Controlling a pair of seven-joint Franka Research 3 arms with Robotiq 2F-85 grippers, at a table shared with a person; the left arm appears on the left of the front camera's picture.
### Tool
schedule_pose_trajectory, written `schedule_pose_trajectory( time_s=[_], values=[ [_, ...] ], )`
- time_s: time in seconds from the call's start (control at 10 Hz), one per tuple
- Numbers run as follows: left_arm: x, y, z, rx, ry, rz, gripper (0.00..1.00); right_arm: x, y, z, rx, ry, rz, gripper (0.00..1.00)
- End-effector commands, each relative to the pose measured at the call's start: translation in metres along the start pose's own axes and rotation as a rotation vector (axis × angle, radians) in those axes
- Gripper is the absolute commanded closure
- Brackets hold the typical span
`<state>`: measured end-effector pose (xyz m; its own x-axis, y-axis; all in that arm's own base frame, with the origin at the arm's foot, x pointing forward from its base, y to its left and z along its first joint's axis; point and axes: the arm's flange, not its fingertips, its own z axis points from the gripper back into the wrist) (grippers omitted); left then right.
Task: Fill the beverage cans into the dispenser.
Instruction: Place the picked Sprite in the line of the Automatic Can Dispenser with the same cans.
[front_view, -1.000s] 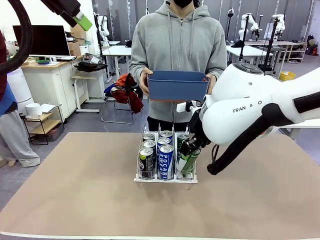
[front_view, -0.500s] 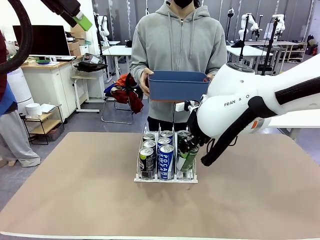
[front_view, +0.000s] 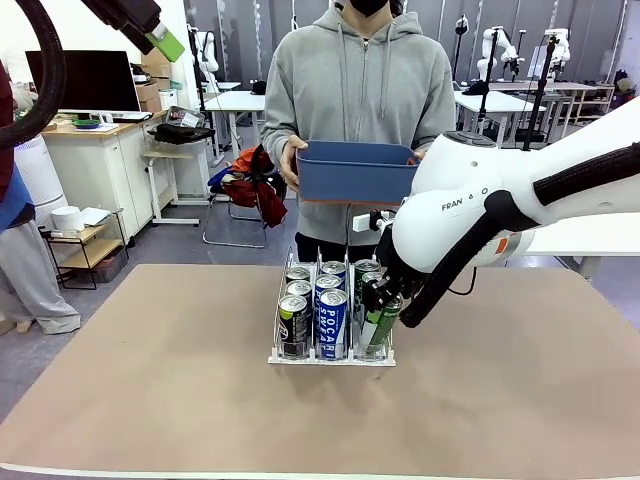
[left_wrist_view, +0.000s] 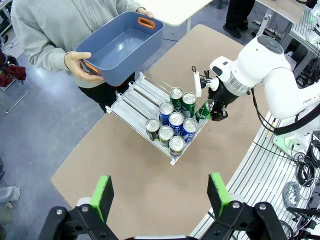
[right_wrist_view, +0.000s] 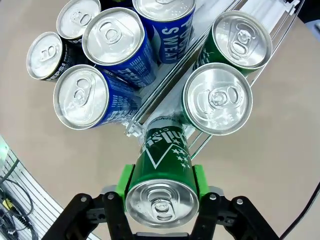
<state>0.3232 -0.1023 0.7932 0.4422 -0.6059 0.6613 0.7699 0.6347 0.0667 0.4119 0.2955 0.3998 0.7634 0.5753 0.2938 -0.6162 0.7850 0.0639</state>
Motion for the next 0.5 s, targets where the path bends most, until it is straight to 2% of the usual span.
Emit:
schedule_pose_trajectory(
  time_s=[0.0,0.4],
  values=[
    [-0.001,0.001,-0.001,0.011,-0.004,0.008,0.00,0.006,-0.008,-0.002,-0.001,0.020,0.021,0.42],
    [-0.001,0.001,-0.001,0.011,-0.004,0.008,0.00,0.010,-0.006,-0.017,0.018,0.088,0.034,0.42]
  ],
)
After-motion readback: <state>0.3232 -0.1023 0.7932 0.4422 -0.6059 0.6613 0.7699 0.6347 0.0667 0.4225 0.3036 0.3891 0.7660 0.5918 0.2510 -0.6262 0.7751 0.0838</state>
